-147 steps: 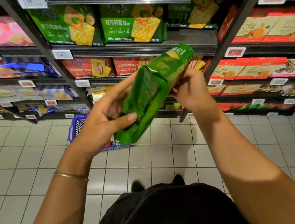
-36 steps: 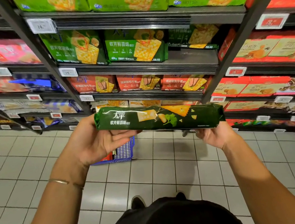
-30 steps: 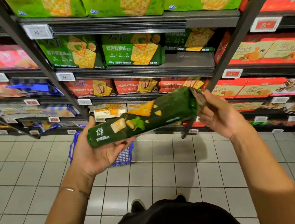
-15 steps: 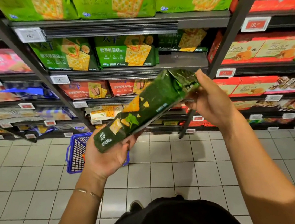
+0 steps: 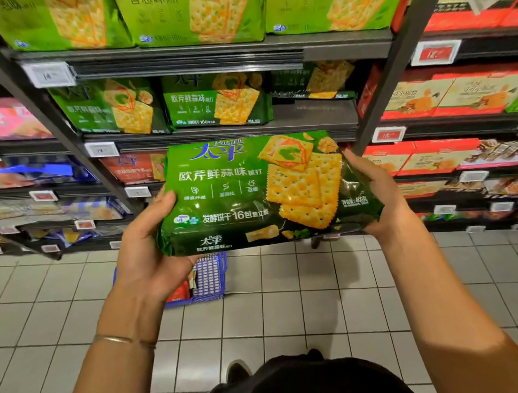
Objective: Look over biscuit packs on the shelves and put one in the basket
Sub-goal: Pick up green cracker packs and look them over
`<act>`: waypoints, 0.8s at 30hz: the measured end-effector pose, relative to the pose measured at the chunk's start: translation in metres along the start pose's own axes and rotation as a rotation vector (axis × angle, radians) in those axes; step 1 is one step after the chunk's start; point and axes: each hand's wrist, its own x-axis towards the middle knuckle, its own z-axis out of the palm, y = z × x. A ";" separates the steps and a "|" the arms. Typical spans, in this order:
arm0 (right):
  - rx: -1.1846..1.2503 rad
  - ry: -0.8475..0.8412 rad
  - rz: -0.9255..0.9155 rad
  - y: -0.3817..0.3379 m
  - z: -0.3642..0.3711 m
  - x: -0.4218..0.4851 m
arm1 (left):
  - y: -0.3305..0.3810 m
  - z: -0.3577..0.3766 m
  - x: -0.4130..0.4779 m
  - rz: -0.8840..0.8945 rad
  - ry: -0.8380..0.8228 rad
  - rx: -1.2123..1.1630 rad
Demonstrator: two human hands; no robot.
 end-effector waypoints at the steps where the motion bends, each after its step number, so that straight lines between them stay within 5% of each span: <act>1: -0.010 -0.002 0.005 0.001 -0.002 0.000 | 0.000 0.000 0.000 0.002 -0.009 0.015; 10: -0.057 -0.107 0.009 0.010 -0.001 0.007 | 0.006 0.010 0.000 0.164 -0.011 0.407; 15: -0.154 0.037 -0.028 0.021 0.002 0.016 | 0.005 0.031 -0.003 0.261 -0.114 0.593; 20: 0.009 -0.005 0.082 0.035 0.005 0.016 | -0.004 0.052 -0.010 0.164 -0.326 0.447; 24: -0.056 -0.022 0.219 0.058 0.017 0.012 | -0.019 0.074 0.004 0.225 -0.216 0.662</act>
